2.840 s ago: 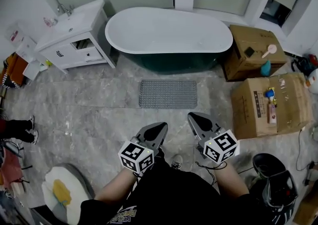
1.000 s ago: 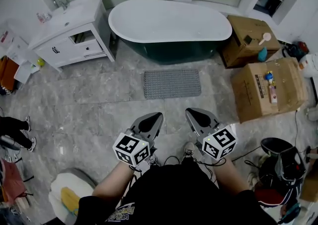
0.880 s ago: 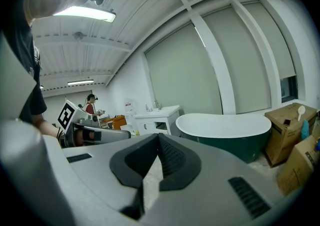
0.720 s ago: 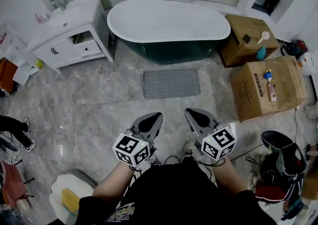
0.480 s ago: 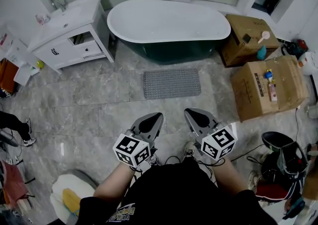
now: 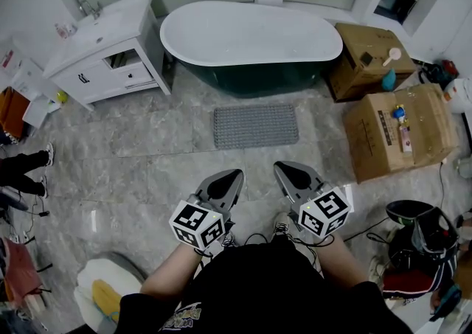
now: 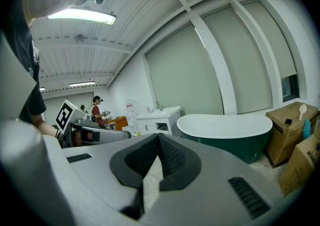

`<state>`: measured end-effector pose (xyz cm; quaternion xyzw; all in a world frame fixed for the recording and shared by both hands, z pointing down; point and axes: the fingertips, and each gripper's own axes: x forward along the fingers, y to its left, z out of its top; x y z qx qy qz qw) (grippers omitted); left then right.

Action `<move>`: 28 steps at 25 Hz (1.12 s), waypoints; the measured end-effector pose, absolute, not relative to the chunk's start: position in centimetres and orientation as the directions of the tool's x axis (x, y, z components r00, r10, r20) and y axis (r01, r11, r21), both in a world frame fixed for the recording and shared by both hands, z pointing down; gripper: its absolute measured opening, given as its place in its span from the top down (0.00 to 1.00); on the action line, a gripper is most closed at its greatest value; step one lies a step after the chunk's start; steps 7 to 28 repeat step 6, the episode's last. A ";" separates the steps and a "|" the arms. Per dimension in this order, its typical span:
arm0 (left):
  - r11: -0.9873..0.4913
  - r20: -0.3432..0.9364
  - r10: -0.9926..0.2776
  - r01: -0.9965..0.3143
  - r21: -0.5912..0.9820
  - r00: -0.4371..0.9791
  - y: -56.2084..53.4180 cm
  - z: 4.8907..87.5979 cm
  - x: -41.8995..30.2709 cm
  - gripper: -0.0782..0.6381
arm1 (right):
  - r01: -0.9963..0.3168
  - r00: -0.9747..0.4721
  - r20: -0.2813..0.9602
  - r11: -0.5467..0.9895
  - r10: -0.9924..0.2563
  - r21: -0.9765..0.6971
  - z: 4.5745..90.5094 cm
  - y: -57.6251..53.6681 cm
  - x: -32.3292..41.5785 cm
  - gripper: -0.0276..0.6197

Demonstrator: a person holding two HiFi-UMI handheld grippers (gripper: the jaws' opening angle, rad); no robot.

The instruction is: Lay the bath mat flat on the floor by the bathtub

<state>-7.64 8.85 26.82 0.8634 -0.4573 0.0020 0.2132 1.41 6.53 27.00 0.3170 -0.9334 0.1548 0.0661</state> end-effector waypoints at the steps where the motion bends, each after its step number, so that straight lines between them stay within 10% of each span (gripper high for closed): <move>1: -0.491 0.198 -0.789 -0.791 0.366 0.581 8.9 26.8 -7.6 0.87 | -0.613 -0.790 0.221 0.751 -0.572 -0.246 27.0 6.6 1.5 0.93; 28: -0.495 0.192 -0.789 -0.789 0.364 0.583 9.3 26.7 -7.5 0.87 | -0.616 -0.787 0.222 0.751 -0.575 -0.238 26.9 7.0 1.6 0.93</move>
